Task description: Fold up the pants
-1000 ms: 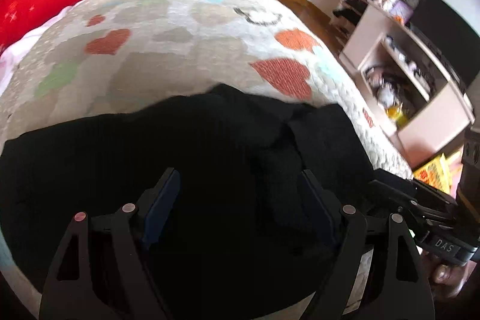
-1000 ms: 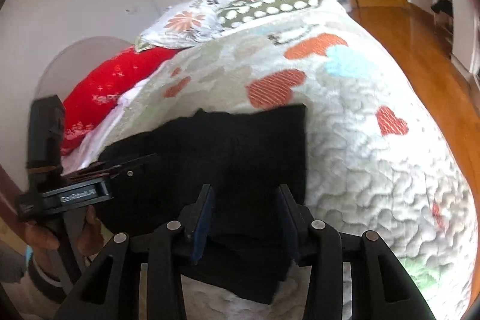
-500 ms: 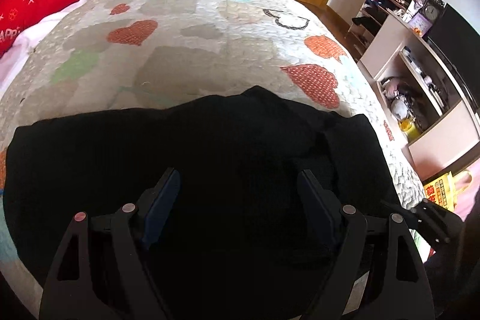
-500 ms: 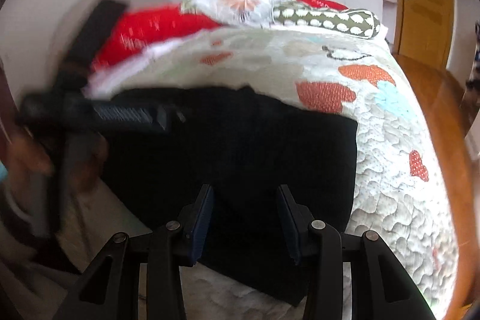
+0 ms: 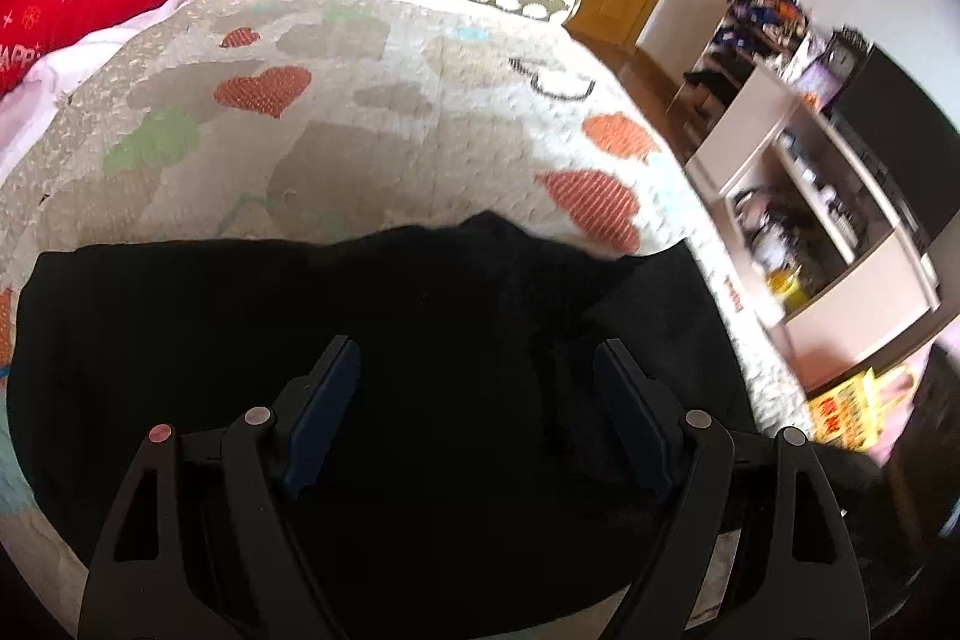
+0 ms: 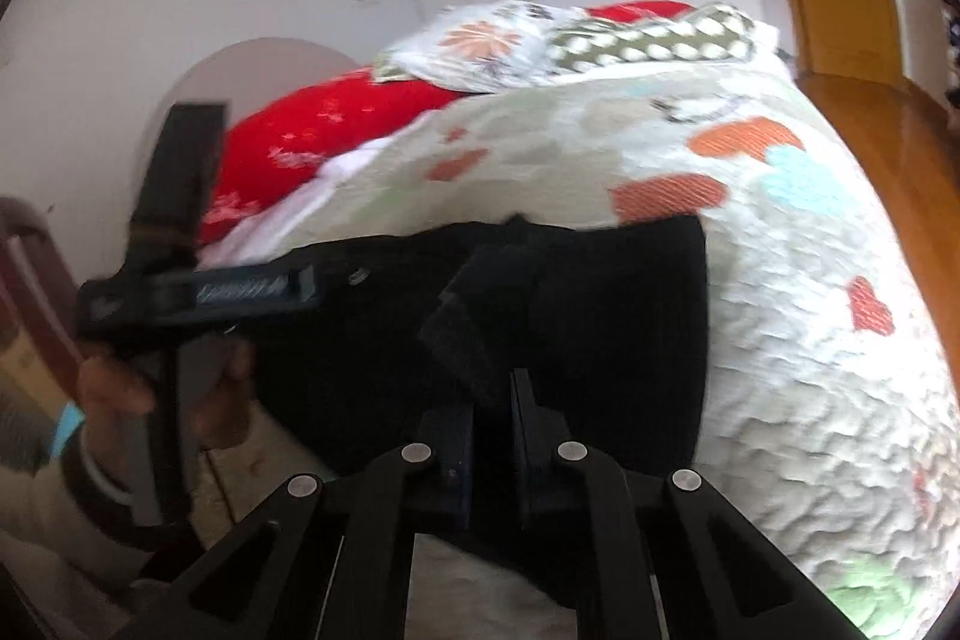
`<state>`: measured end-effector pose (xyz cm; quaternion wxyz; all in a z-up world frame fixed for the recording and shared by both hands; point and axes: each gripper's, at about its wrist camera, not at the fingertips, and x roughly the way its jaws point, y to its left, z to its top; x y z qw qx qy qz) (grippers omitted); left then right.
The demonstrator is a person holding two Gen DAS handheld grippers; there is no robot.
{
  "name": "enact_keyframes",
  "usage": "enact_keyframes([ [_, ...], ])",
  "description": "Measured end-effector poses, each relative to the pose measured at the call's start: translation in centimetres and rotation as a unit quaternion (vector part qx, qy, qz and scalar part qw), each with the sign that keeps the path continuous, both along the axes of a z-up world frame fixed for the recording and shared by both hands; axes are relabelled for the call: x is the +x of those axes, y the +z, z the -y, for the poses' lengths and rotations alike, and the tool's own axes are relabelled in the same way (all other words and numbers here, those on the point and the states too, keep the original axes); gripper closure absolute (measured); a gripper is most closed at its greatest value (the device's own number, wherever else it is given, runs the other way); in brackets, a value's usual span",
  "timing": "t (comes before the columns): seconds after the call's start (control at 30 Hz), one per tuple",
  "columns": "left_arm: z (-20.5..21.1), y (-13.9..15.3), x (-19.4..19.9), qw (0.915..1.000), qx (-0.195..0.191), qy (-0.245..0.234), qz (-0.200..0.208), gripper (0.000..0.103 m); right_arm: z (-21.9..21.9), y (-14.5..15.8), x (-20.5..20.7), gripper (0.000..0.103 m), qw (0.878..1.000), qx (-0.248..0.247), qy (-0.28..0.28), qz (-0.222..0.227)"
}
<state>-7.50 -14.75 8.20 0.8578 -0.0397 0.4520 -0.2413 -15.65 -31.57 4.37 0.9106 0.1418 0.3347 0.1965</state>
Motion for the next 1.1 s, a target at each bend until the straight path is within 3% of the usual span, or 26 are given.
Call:
enact_keyframes([
  [0.2, 1.9, -1.1, -0.6, 0.9994, 0.031, -0.016, -0.008, 0.022, -2.1, -3.3, 1.7, 0.090, 0.999, -0.021, 0.005, -0.049],
  [0.33, 3.1, -1.6, -1.1, 0.9989, 0.038, -0.025, -0.010, 0.022, -0.2, -0.9, 0.1, 0.074, 0.999, -0.010, 0.008, -0.042],
  [0.53, 4.3, -1.1, -1.3, 0.9981, 0.051, -0.031, 0.011, 0.022, 4.6, 0.5, -0.8, 0.074, 0.997, 0.042, -0.060, -0.011],
  [0.7, 5.5, -3.4, -1.6, 0.9933, 0.112, -0.031, 0.003, 0.022, 4.9, -0.5, 2.8, 0.076, 0.996, 0.021, -0.083, -0.020],
  [0.77, 5.3, -4.3, -1.4, 0.9930, 0.115, -0.028, -0.001, 0.021, 4.6, -1.3, 4.8, 0.078, 0.996, 0.004, -0.083, -0.032],
  [0.87, 5.3, -4.5, -1.4, 0.9929, 0.115, -0.030, 0.007, 0.021, 4.5, -3.8, 7.2, 0.081, 0.991, -0.041, -0.094, -0.086],
  [1.1, 5.2, -4.4, -1.2, 0.9938, 0.107, -0.031, 0.007, 0.021, 4.7, -1.7, 3.9, 0.081, 0.992, -0.037, -0.094, -0.073],
])
